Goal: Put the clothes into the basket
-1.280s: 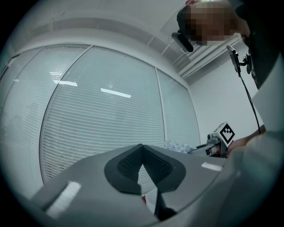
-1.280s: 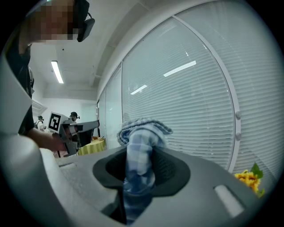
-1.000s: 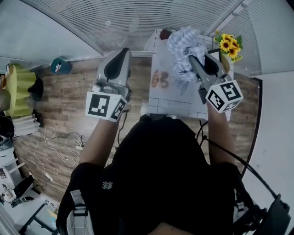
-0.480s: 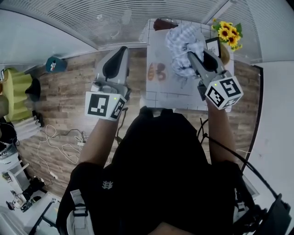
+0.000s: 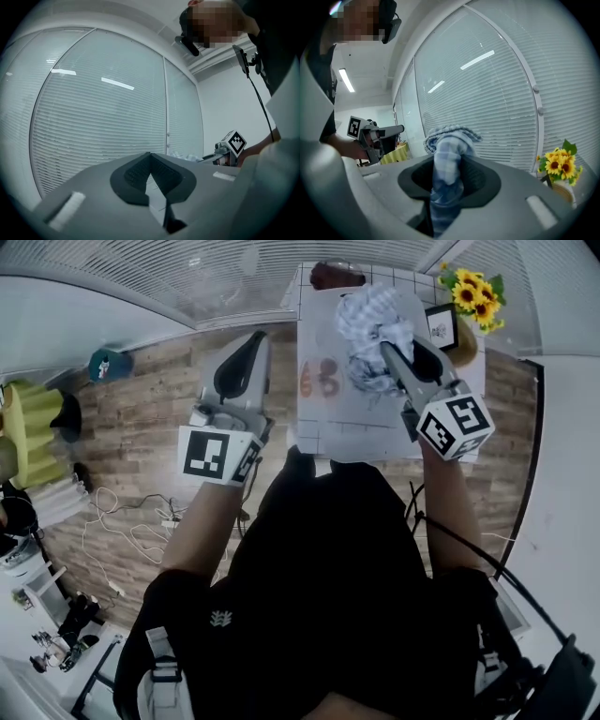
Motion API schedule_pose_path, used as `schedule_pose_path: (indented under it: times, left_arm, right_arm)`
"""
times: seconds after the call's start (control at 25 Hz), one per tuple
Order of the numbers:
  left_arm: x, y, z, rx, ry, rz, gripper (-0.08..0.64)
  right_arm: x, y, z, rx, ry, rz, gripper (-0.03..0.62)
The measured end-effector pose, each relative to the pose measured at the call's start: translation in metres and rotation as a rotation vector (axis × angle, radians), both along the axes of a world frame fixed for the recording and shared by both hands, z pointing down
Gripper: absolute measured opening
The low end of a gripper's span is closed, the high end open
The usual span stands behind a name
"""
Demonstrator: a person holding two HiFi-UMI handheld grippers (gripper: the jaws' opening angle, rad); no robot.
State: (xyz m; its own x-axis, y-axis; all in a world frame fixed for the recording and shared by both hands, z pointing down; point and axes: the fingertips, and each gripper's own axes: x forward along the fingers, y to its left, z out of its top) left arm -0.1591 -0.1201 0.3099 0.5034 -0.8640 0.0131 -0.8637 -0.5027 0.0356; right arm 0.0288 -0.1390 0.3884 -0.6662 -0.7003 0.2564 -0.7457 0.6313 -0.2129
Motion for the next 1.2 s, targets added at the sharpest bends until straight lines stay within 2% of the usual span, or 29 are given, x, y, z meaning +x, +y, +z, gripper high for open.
schedule_pose_path:
  times: [0.48, 1.2]
  left_arm:
    - [-0.006, -0.014, 0.029, -0.059, -0.026, 0.011, 0.006]
    - [-0.017, -0.027, 0.083, -0.157, -0.002, 0.009, 0.006]
  right_arm:
    - [-0.014, -0.012, 0.045, -0.08, 0.026, -0.019, 0.129]
    - [-0.027, -0.016, 0.12, -0.244, 0.069, -0.022, 0.13]
